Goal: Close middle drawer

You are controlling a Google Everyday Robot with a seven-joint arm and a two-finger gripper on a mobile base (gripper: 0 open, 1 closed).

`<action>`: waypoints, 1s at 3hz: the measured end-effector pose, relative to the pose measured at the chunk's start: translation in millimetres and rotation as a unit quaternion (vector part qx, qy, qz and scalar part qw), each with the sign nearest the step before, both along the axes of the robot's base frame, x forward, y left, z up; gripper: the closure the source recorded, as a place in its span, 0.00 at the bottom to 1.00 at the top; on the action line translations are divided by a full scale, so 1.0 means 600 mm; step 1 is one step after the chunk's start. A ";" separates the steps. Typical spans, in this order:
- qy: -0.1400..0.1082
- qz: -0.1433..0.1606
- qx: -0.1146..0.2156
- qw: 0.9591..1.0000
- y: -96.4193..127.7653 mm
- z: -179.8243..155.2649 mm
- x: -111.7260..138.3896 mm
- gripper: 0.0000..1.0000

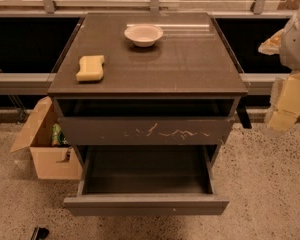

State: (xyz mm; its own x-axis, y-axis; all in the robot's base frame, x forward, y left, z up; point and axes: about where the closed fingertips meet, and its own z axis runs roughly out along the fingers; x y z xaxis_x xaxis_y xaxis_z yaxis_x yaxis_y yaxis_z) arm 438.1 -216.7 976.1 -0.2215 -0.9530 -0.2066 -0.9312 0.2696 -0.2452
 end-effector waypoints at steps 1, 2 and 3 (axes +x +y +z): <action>0.000 0.000 0.000 1.000 0.000 0.000 0.000 0.00; 0.003 0.017 0.014 1.000 0.015 -0.033 -0.002 0.00; 0.015 0.045 0.037 0.998 0.045 -0.101 -0.009 0.00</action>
Offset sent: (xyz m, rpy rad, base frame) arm -0.0035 0.0225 -0.0595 0.0785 0.0382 0.0952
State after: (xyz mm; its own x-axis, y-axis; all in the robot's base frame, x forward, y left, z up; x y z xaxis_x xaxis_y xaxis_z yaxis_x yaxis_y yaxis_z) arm 433.0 -189.8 915.5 -0.1423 -0.9517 -0.2721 -0.9591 0.2005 -0.1997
